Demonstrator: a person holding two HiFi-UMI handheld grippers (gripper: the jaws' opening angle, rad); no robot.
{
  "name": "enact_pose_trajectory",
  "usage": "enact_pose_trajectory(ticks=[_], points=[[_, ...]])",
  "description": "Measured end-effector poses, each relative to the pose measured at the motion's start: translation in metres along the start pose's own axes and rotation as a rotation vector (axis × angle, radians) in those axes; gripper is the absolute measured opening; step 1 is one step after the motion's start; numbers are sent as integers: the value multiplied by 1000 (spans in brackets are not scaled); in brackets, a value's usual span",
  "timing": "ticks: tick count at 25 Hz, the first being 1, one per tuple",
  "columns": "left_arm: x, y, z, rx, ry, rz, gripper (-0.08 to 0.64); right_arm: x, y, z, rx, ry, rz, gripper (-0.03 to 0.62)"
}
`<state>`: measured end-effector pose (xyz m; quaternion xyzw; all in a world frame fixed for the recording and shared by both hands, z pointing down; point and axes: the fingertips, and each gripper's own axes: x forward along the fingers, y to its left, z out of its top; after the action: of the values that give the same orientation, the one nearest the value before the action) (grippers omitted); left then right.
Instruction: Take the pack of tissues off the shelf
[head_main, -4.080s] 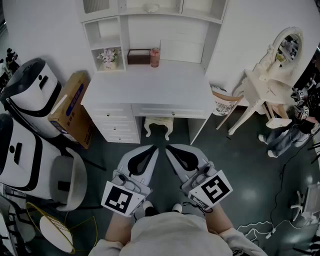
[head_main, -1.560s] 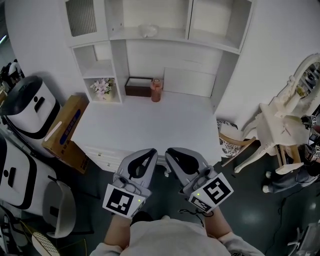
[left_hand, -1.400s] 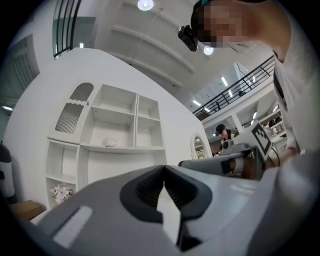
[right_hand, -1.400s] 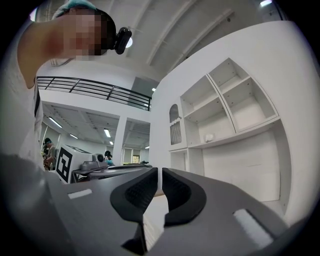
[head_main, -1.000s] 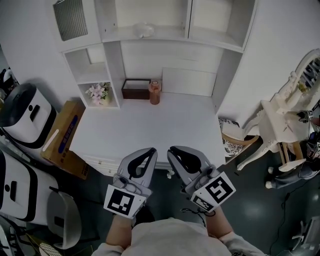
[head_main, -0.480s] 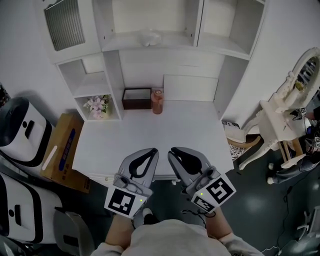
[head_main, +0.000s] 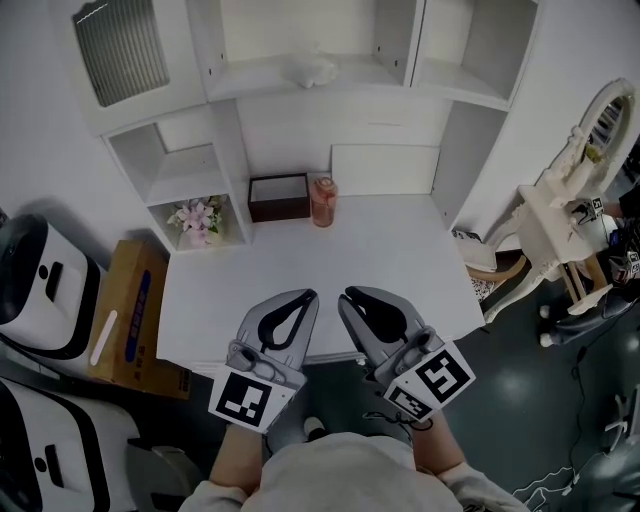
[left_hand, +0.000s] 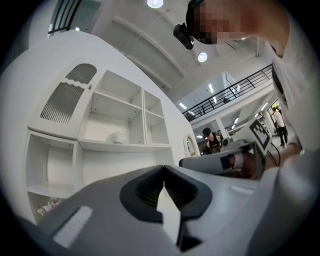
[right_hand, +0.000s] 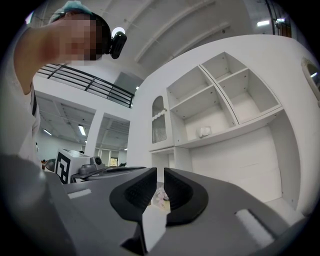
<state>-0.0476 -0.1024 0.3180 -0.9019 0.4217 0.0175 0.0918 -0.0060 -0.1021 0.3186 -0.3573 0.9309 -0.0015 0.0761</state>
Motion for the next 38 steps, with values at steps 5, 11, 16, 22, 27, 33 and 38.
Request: enact_pose_trajectory(ticks=[5,11,16,22,27,33,38], points=[[-9,20,-7,-18,0,-29,2,16,9,-8,-1,6,-39,35],[-7,26,-19,-39,1,-60,2,19,4,-16,-3,29,-85,34],[3,27,-26,-48,8,-68,2,24,-8,-20,-3,42,-94,31],[23,44,-30,-53,21,-50,2,42,-31,-18,-11,36,-94,0],[48,60,-28,-49,8,-34,2,59,-54,-13,-19,35,-76,0],[76,78,-26,-40,-6,-17,2,80,-81,-7,-30,27,-55,0],[95,96,-24,-32,-14,11,2,99,-100,-4,-32,18,-30,0]])
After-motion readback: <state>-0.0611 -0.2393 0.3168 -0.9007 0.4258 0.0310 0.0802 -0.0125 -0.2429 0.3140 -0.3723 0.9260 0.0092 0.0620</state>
